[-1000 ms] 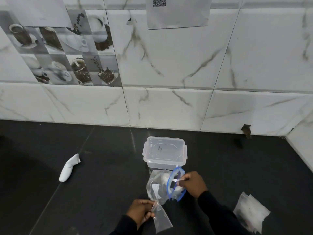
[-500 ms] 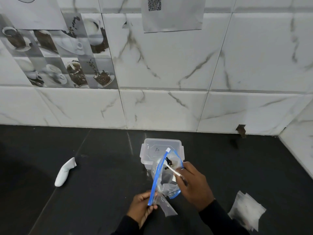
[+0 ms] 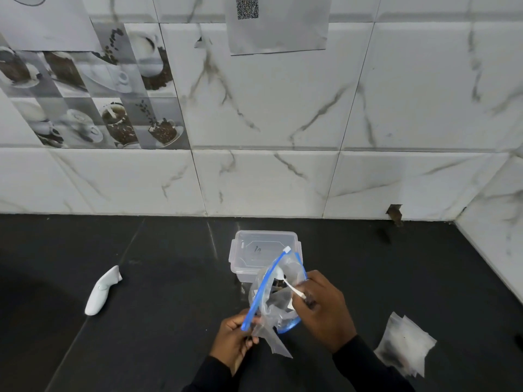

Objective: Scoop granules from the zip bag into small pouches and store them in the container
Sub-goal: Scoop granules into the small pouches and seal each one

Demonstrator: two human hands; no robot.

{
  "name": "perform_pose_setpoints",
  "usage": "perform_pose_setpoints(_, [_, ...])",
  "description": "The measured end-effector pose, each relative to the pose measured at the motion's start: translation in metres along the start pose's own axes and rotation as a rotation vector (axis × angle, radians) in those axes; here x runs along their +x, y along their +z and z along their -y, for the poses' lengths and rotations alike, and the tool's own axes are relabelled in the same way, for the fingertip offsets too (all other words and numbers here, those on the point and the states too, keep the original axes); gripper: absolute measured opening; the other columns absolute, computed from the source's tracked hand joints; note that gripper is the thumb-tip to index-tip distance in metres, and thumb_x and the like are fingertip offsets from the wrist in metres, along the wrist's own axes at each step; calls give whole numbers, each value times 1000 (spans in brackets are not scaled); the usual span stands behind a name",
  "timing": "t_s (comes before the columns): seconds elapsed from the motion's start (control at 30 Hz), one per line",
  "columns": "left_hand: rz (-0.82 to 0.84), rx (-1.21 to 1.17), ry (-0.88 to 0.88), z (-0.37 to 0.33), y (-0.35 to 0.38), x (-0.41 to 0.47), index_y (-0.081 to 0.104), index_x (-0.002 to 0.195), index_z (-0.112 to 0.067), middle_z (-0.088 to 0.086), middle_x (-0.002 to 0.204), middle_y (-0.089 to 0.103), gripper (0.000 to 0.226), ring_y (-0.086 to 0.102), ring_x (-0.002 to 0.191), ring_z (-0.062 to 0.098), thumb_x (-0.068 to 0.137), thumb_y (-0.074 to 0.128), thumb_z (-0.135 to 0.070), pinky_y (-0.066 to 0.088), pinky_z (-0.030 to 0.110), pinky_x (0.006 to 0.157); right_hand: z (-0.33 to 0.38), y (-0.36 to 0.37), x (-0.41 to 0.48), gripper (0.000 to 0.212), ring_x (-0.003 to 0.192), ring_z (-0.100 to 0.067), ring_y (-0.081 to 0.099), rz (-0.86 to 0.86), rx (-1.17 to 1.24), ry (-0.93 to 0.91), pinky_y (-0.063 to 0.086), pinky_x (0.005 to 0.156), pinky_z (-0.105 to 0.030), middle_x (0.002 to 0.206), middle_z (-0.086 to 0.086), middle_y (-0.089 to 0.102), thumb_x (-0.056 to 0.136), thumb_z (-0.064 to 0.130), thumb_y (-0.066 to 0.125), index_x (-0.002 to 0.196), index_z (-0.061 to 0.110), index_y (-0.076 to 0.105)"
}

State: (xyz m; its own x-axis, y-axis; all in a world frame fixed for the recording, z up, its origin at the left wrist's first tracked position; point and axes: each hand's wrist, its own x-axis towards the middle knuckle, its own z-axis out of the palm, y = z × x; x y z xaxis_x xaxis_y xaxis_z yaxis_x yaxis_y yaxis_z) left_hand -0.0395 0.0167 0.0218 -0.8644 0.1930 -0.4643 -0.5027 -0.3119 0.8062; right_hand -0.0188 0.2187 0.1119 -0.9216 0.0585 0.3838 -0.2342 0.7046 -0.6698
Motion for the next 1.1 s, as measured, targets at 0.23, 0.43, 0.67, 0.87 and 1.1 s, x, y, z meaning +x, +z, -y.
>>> perform_pose_setpoints(0.23, [99,-322,-66,-8,-17,1,59,85,12,18,66,66,33,50,37,10,58,76,3,42,16,34,-8,-8,4,19,57,-9,51,153,256,103,41,57,-22,69,8,57,72,2,72,61,16,64])
perform_pose_setpoints(0.43, [79,-100,-153,2,-16,13,62,102,22,16,59,60,22,48,37,9,87,49,13,45,16,38,-15,-3,2,25,58,-9,50,244,194,98,40,56,-23,68,7,53,71,7,69,58,25,57])
perform_pose_setpoints(0.67, [-8,-74,-88,-7,-4,16,69,99,18,16,69,63,28,45,36,7,88,43,19,41,13,36,-29,10,-3,28,60,-9,46,161,-57,152,37,57,-21,70,9,45,74,20,60,60,29,38])
perform_pose_setpoints(0.87, [79,-81,-11,-23,15,8,69,103,17,22,85,71,26,43,38,6,90,46,15,38,12,37,-49,23,-7,41,56,-4,44,269,14,378,39,56,-25,58,8,49,76,15,71,51,23,39])
perform_pose_setpoints(1.1, [-59,22,-58,-17,-1,18,71,95,15,16,58,62,28,41,34,8,90,43,15,34,13,34,-54,15,1,19,43,-12,45,229,321,719,39,44,-21,44,-2,49,62,12,73,49,2,62])
